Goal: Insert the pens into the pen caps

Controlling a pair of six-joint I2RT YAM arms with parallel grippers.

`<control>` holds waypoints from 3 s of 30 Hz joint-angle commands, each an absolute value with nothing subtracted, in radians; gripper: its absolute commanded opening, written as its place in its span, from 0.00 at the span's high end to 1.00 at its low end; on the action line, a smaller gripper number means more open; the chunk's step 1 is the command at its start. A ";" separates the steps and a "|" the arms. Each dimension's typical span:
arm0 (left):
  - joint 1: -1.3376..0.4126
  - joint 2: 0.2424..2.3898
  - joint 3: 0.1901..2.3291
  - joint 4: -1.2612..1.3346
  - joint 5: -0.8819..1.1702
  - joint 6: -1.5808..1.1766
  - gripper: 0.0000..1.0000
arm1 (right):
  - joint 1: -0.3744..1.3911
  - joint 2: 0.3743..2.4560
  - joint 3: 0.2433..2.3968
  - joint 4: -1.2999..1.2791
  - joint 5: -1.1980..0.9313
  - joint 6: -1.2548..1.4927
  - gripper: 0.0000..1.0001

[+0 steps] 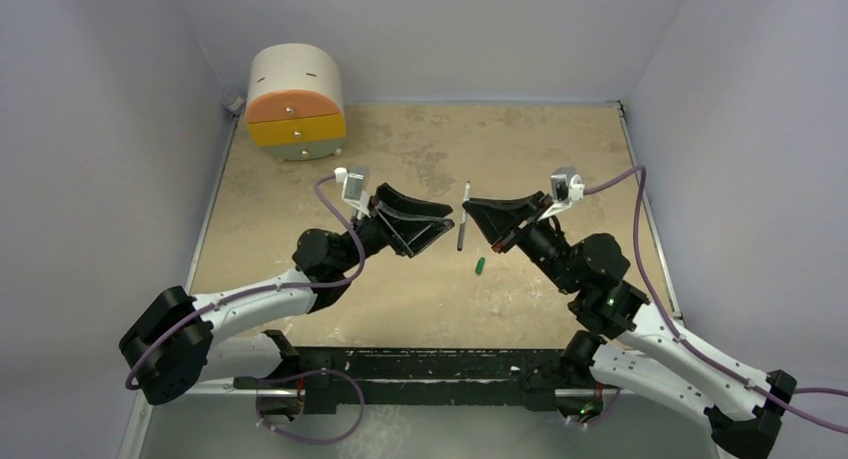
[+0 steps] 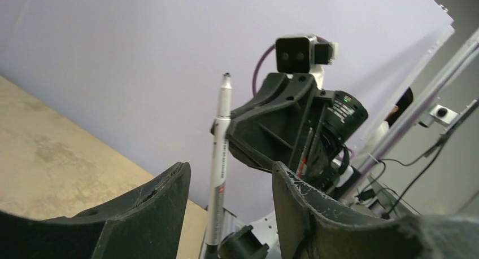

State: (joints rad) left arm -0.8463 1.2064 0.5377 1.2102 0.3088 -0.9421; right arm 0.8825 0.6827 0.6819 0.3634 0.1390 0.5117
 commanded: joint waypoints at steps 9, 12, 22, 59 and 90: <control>-0.843 1.263 0.603 1.229 0.289 -0.923 0.45 | 0.887 0.666 0.713 0.400 0.134 0.497 1.00; -0.844 1.284 0.614 1.266 0.341 -0.948 0.52 | 0.887 0.676 0.719 0.405 0.127 0.496 1.00; -0.847 1.295 0.626 1.296 0.409 -0.978 0.79 | 0.887 0.700 0.723 0.419 0.110 0.501 1.00; -0.847 1.269 0.691 1.047 0.404 -0.827 0.62 | 0.886 0.674 0.712 0.421 0.103 0.501 1.00; -0.922 1.271 0.699 1.147 0.450 -0.850 0.53 | 0.887 0.668 0.739 0.435 0.081 0.477 1.00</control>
State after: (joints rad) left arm -0.9073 1.2770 0.6632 1.1091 0.4217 -0.8711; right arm 0.8860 0.6750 0.7059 0.3874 0.0864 0.4976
